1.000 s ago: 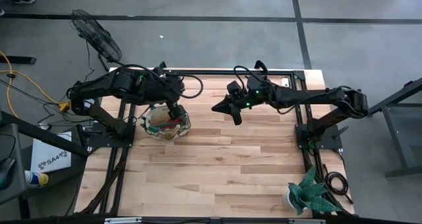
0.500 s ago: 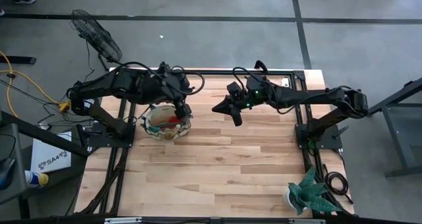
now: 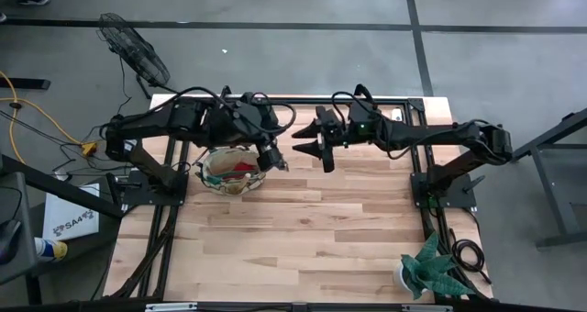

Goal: Pick & Place Garden tools in Gardening bag
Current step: Put the green shear scissors into the white gardening bag

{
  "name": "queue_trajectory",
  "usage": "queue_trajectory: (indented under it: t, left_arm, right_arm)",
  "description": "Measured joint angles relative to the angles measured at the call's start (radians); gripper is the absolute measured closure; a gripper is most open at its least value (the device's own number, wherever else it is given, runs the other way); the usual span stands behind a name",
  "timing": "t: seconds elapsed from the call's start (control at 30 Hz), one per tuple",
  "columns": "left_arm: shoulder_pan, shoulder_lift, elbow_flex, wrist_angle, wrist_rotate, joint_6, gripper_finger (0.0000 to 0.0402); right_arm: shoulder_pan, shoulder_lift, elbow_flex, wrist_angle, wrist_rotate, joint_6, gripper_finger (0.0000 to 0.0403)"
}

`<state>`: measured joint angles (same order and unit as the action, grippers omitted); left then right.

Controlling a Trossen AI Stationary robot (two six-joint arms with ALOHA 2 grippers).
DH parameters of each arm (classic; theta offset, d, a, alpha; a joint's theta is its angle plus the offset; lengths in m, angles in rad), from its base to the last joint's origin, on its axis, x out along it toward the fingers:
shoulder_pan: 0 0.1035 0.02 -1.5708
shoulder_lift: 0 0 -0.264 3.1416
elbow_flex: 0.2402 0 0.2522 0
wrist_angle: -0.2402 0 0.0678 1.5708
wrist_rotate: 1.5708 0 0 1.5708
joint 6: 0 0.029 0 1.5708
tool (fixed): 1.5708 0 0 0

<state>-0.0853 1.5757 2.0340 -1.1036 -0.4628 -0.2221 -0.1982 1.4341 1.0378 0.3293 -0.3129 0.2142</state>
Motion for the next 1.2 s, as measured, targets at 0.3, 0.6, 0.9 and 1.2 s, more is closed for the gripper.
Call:
queue_trajectory:
  t: [0.3, 0.6, 0.9, 1.2]
  left_arm:
    - [0.0, 0.026, 0.0, 0.077, 0.006, 0.033, 0.0402]
    - [0.0, 0.032, 0.001, 0.117, 0.009, 0.035, 0.0402]
    - [0.0, 0.032, 0.001, 0.136, 0.029, 0.035, 0.0402]
    - [0.0, 0.032, 0.001, 0.142, 0.034, 0.035, 0.0402]
  right_arm:
    - [0.03, 0.01, 0.0, 0.004, 0.082, -0.071, 0.0198]
    - [0.049, 0.04, 0.001, 0.038, 0.126, -0.085, 0.0207]
    - [0.048, 0.079, 0.001, 0.071, 0.134, -0.086, 0.0207]
    - [0.048, 0.111, 0.002, 0.129, 0.131, -0.081, 0.0207]
